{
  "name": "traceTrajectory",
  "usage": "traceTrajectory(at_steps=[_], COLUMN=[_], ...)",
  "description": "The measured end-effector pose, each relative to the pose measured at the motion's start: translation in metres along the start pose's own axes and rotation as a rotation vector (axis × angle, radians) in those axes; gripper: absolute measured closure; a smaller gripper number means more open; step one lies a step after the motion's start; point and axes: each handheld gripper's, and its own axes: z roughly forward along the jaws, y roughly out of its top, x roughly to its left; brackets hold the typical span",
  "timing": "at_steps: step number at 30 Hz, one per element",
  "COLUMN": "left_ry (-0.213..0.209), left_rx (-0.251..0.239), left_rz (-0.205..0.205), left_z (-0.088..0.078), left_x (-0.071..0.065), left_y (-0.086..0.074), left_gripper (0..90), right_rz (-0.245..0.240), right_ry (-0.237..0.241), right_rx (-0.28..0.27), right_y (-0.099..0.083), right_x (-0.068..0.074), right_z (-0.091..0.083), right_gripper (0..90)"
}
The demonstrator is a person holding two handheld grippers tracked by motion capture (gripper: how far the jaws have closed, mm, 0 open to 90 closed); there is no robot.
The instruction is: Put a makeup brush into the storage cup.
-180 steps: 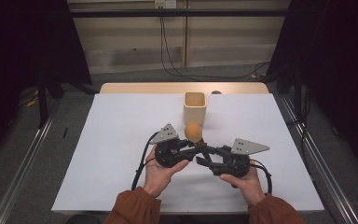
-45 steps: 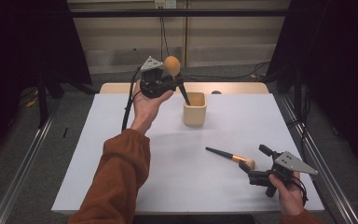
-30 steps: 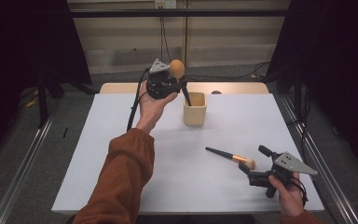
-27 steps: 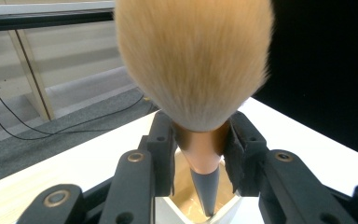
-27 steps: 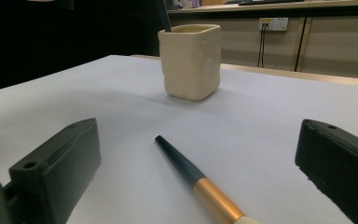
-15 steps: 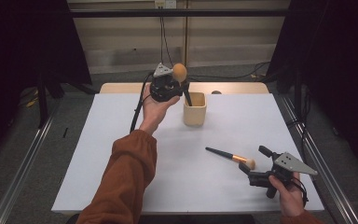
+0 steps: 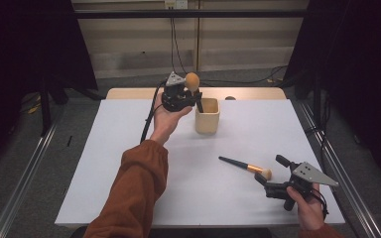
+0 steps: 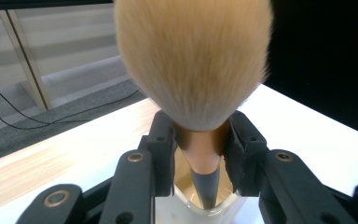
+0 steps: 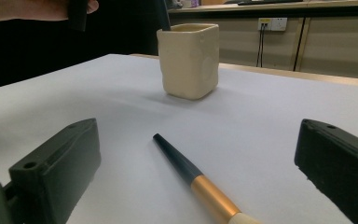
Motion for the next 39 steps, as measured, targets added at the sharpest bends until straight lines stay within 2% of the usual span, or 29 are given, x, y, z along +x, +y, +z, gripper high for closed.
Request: traceTrajectory(at_steps=[11, 14, 21, 25, 26, 28, 30, 33, 35, 39], left_ry=[-0.004, -0.006, -0.009, -0.003, -0.006, 0.004, 0.013, 0.014, -0.004, -0.006], left_rx=[0.017, 0.019, 0.043, 0.076, 0.070, 0.076, 0.075, 0.070, 0.062, 0.050], left_rz=[0.000, -0.024, -0.029, -0.065, -0.070, -0.077, -0.073, -0.084, -0.077, -0.087], left_z=[0.006, 0.008, 0.012, 0.013, 0.012, 0.012, 0.010, 0.008, 0.005, 0.000], left_x=[-0.003, -0.002, -0.002, 0.000, 0.001, 0.002, 0.003, 0.005, 0.005, 0.002], left_y=[-0.009, -0.013, -0.020, -0.022, -0.023, -0.025, -0.026, -0.028, -0.028, -0.028], left_gripper=[66.2, 66.2, 66.1, 65.4, 62.9, 48.7, 43.1, 27.5, 25.3, 11.5], right_rz=[-0.002, 0.004, 0.005, 0.007, 0.006, -0.002, -0.004, -0.005, -0.005, -0.001], right_ry=[0.001, 0.005, 0.006, 0.013, 0.015, 0.019, 0.019, 0.020, 0.019, 0.017], right_rx=[0.000, 0.003, 0.005, 0.001, 0.003, 0.004, 0.004, 0.003, 0.001, 0.003], right_y=[0.000, -0.001, -0.001, 0.000, -0.001, -0.001, -0.001, -0.001, -0.001, 0.000], right_x=[0.000, 0.000, 0.001, 0.001, 0.001, 0.002, 0.002, 0.002, 0.002, 0.002], right_z=[0.000, 0.000, 0.000, 0.000, 0.000, 0.000, 0.001, 0.001, 0.001, 0.001], right_gripper=[0.0, 0.1, 0.3, 0.2, 0.3, 0.2, 0.2, 0.2, 0.2, 0.2])
